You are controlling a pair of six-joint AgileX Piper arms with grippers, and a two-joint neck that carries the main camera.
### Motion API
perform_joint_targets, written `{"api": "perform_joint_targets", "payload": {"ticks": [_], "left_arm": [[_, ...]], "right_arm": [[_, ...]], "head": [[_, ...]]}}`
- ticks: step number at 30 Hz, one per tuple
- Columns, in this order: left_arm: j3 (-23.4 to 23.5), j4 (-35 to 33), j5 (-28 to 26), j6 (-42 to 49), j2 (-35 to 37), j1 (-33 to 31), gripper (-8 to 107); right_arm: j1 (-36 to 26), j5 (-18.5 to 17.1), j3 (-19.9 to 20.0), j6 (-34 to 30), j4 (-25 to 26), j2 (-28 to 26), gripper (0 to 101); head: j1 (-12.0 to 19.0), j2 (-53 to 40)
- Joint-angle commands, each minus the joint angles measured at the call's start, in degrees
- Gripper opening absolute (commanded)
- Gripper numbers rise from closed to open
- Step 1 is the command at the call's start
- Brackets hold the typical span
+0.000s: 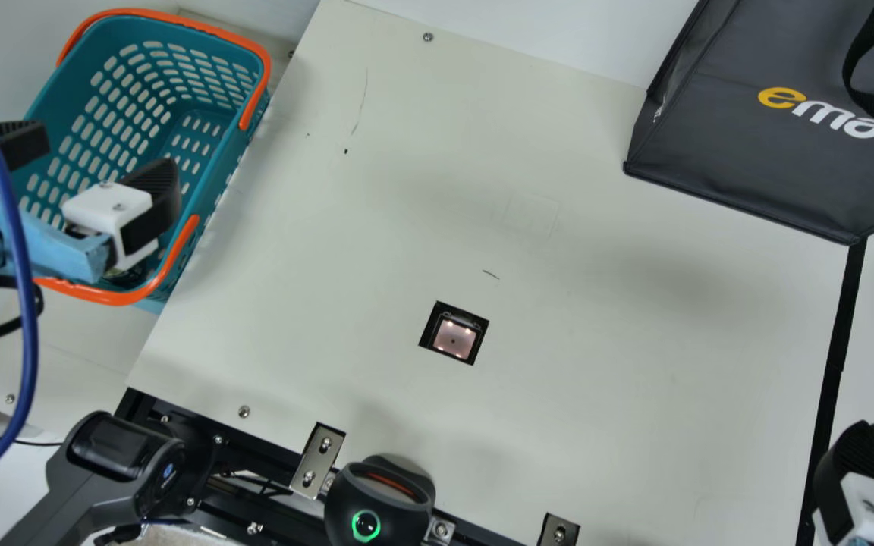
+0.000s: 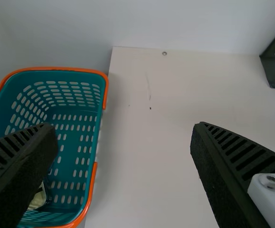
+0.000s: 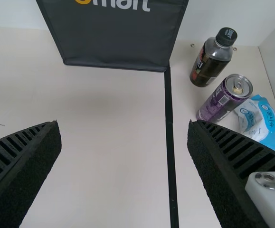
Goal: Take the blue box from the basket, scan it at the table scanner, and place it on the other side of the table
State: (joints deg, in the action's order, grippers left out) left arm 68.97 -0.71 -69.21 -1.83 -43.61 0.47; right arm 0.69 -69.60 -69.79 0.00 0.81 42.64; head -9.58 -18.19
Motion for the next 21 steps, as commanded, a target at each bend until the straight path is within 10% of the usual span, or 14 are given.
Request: {"api": "perform_joint_targets", "payload": {"ticks": [1, 21], "left_arm": [[-0.07, 0.21, 0.54, -0.85, -0.35, 1.48, 90], [-1.72, -4.33, 7.26, 2.29, -8.79, 23.70, 90]], "right_arm": [[0.00, 0.00, 0.00, 0.00, 0.00, 0.00, 95], [0.00, -0.06, 0.00, 0.00, 0.00, 0.00, 95]], "head": [[1.66, -0.23], [1.66, -0.23]]}}
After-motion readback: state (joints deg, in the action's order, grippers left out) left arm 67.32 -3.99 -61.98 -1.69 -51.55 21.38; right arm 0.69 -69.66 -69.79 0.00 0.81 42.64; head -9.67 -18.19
